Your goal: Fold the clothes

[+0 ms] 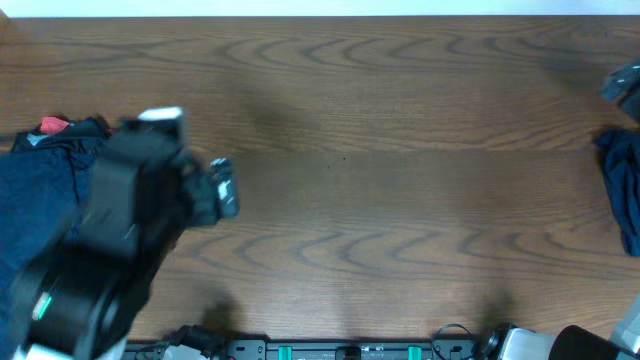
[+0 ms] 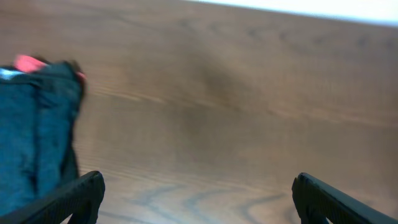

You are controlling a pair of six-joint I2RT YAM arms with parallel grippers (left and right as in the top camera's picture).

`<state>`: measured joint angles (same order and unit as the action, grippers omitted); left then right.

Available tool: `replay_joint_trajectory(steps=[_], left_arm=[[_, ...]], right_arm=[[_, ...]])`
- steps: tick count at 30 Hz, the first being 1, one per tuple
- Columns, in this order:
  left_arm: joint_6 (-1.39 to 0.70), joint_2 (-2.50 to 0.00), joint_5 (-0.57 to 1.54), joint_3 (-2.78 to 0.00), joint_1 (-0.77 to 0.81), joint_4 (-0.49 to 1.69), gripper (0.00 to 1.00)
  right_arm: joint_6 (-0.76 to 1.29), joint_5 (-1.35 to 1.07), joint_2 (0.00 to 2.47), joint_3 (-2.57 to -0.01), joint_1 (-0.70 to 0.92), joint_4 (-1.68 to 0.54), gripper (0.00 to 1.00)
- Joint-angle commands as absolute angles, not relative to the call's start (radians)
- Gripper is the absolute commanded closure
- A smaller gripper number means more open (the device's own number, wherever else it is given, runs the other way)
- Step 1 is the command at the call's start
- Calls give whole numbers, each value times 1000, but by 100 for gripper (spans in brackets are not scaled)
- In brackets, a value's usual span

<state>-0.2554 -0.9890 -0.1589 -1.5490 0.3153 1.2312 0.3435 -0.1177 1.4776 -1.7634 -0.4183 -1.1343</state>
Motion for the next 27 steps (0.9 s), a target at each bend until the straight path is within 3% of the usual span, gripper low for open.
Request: replay_joint_trajectory(steps=[1,27], left_arm=[[-240,-906,-238,-1554,304,1241,2],[-240,-852,-259,-1554,304,1250,2]], right_arm=[[336,-133,1466,-1762,-377,-1169,1],[336,-131,1466,-1762,-366,-1239,1]])
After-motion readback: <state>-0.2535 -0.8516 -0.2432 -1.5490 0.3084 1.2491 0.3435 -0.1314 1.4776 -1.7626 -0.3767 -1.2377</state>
